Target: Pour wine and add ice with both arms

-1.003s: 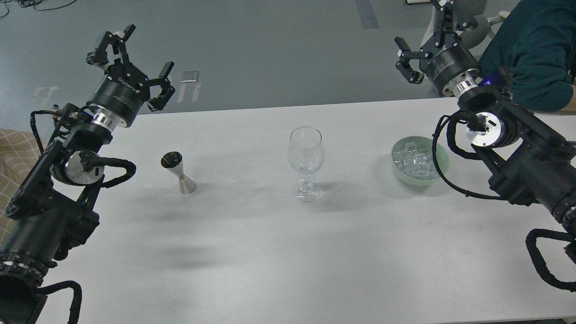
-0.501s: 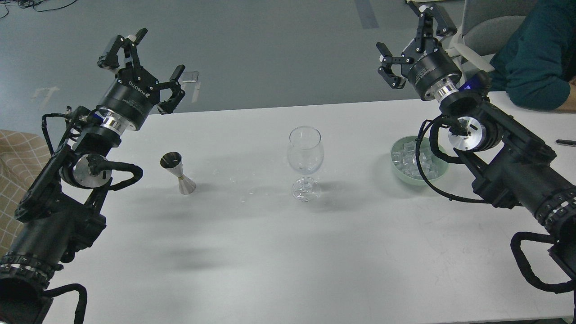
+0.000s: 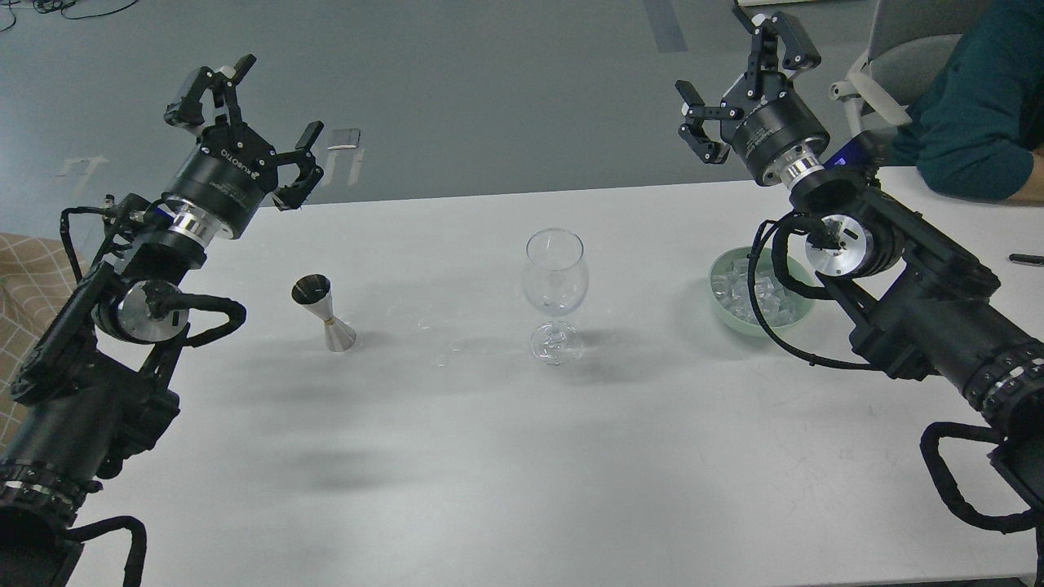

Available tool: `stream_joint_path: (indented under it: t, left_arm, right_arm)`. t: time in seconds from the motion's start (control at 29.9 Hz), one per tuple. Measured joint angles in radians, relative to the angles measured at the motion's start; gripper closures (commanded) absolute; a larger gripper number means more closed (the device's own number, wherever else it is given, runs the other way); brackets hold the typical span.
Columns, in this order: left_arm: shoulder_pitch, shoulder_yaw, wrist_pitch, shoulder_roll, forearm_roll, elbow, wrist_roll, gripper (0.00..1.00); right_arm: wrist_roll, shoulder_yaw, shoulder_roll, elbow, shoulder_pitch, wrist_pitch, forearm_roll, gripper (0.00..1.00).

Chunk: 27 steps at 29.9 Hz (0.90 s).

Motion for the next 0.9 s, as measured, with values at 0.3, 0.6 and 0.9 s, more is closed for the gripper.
stream_joint_path:
  t: [0.3,0.6,0.9]
  left_arm:
    - [0.001,-0.003,0.0,0.001,-0.001,0.0,0.023,0.02]
    - [0.048,-0.023,0.0,0.089,-0.095,-0.107,0.147,0.04]
    - [0.276,-0.107,0.031,0.315,-0.325,-0.364,0.244,0.06]
  right_arm:
    - [0.0,-0.001,0.002,0.002,0.0,0.001,-0.016,0.0]
    - [0.0,-0.001,0.0,0.002,-0.001,0.001,-0.023,0.0]
    - [0.0,-0.002,0.015,-0.001,0.004,0.0,-0.039,0.0]
